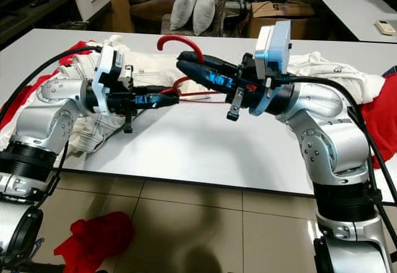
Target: Hang hanger
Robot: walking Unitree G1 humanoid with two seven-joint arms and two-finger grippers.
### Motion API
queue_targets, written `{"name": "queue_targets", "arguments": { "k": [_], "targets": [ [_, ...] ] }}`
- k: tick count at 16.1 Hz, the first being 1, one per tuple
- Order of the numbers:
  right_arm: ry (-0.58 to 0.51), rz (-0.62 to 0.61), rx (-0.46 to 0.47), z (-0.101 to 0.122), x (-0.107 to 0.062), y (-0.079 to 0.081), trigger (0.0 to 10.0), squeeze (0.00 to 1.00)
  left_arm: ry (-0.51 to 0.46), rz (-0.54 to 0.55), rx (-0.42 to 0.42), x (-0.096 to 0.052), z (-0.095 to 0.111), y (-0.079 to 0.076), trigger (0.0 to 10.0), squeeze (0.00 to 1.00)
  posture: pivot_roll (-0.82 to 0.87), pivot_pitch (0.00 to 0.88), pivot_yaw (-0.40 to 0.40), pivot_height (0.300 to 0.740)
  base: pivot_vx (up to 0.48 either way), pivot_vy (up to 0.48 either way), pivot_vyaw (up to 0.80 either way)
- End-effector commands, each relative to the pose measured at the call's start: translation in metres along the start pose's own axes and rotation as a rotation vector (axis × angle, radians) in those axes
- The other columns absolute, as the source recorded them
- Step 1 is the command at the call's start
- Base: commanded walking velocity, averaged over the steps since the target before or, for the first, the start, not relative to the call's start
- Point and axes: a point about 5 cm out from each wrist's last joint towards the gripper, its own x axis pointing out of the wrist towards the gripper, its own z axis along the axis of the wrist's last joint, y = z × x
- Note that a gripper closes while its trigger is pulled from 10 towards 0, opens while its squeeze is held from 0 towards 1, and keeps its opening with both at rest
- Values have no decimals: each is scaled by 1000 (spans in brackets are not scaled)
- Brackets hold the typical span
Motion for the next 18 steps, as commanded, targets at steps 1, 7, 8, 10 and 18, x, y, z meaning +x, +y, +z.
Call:
{"name": "queue_targets", "arguments": {
  "k": [1,7,8,10,18],
  "targets": [
    [-15,8,-36,6,-1,2,10000,0,27,30,14,-2,2,5,0,0,-181,0,89,740,0,0,0],
    [88,37,-6,3,-23,0,10000,1000,103,62,35,-18,4,12,0,0,-179,0,84,740,0,0,0],
    [102,33,-16,4,-27,-2,10000,1000,114,61,36,-21,4,12,0,0,-179,0,84,740,0,0,0],
    [236,21,-102,11,-50,-11,10000,1000,185,48,43,-30,3,15,0,0,-184,0,79,740,0,0,0],
    [373,73,-239,15,-47,-13,10000,0,241,26,164,-25,16,19,0,0,-188,0,76,740,0,0,0]
  ]
}}
